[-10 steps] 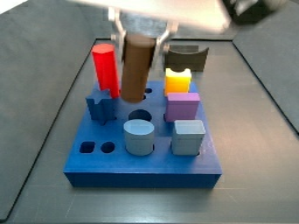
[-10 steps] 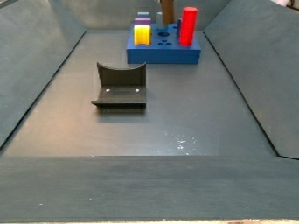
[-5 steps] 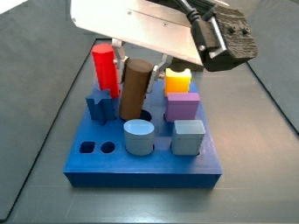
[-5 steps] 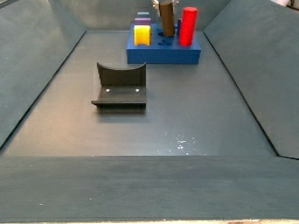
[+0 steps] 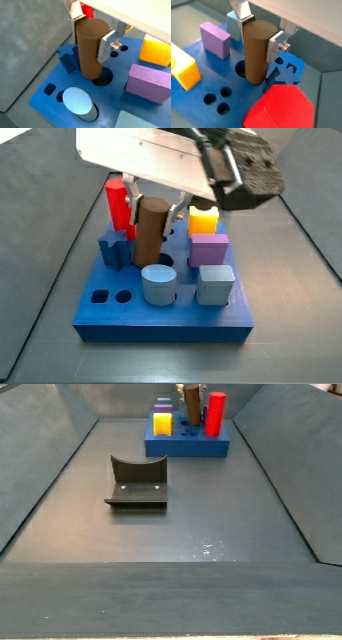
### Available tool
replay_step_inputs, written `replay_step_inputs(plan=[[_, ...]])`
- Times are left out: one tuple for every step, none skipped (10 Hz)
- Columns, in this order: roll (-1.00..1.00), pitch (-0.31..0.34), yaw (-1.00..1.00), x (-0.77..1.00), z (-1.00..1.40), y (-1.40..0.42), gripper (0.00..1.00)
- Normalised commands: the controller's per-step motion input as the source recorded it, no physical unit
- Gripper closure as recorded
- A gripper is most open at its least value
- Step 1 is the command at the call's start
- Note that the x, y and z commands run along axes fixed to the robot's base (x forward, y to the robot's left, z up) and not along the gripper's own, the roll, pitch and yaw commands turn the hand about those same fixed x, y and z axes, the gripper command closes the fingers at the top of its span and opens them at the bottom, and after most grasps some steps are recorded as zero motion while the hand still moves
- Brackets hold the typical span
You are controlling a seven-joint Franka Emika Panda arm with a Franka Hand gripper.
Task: Pick up the round object. Move up. Place the round object on the fixture. Regrasp the round object. Move to above the board. Insert the round object.
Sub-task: Insert the round object.
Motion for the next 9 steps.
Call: replay_step_inputs(plan=[[-0.88,-1.000,-0.36,0.00,0.00,0.00,1.00],[-0.42,-0.986,-0.38,-0.15,0.00,-0.01,1.00],[0.10,-0.449,-0.22,-0.03,-0.01,-0.07,1.00],[0.63,-0.206,-0.09,0.00,-0.12,-0.23,1.00],[1.00,-0.009,0.00,0.05,-0.15,-0.31,1.00],[1.00,-0.026,0.00,0.09,-0.11,-0.24,1.00],[0.82,-0.146,0.00,0.11,-0.13,-0.13,1.00],[0.63,-0.097,0.00,0.15,-0.14,-0.05,1.00],[0.06,0.000,-0.07,0.17,-0.14,0.01,1.00]])
